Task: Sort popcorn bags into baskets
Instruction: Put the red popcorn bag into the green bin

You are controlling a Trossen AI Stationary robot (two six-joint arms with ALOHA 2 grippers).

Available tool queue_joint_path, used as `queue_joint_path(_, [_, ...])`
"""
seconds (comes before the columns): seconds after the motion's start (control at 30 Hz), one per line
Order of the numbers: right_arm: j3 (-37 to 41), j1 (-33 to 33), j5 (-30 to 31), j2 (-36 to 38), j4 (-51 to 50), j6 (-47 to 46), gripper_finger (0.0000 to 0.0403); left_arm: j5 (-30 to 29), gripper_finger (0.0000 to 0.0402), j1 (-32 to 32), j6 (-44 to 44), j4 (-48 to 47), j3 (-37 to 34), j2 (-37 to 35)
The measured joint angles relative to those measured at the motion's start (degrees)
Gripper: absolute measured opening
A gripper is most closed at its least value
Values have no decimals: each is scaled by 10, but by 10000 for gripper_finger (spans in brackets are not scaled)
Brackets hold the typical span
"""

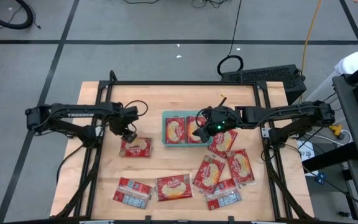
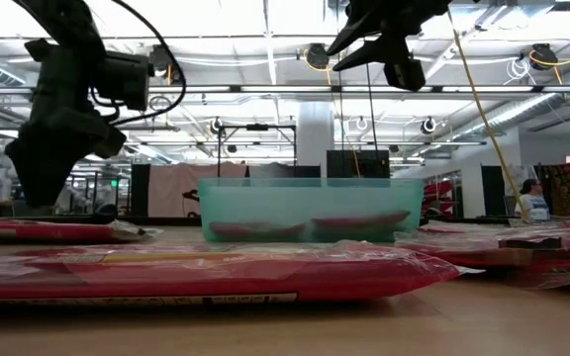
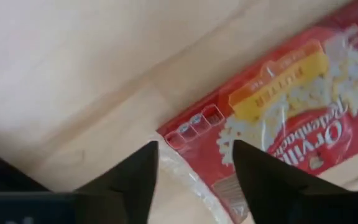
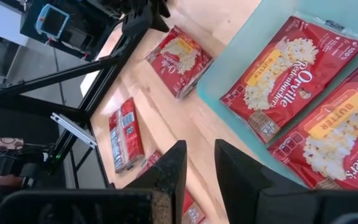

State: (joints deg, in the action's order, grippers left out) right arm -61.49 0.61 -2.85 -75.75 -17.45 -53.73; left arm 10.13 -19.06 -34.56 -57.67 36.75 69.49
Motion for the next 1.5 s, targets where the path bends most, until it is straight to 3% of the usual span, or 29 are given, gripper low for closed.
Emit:
queue_joint_path(0.13, [0, -3, 0, 0, 0, 10, 75, 1, 262, 1, 21, 9, 0, 20])
queue_joint_path(0.27, [0, -3, 0, 0, 0, 11, 75, 33, 271, 5, 28, 11, -7, 47])
queue_joint_path(0.4, [0, -3, 0, 0, -1, 10, 75, 108, 251, 20, 24, 25, -24, 65])
queue_joint_path(0.63, [0, -5, 0, 0, -7, 14, 75, 305, 202, 53, -35, 94, -35, 57])
queue_joint_path(0.7, [0, -9, -1, 0, -8, 18, 75, 326, 188, 59, -42, 118, -31, 53])
queue_joint_path(0.77, [0, -16, -1, 0, -8, 20, 75, 310, 174, 63, -39, 125, -18, 46])
queue_joint_path(0.93, [0, -33, -2, 0, -6, 24, 75, 104, 142, 74, -83, 66, -7, 36])
queue_joint_path(1.0, [0, -39, -2, 0, -4, 24, 75, 51, 131, 95, -120, 65, -15, 37])
queue_joint_path(1.1, [0, -44, -3, 0, -4, 24, 75, 48, 119, 123, -182, 118, -42, 42])
queue_joint_path(1.27, [0, -44, -4, 0, -4, 24, 75, 112, 103, 159, -275, 245, -67, 44])
queue_joint_path(1.5, [0, -47, -7, 0, -4, 23, 75, 134, 97, 161, -262, 329, -44, 33])
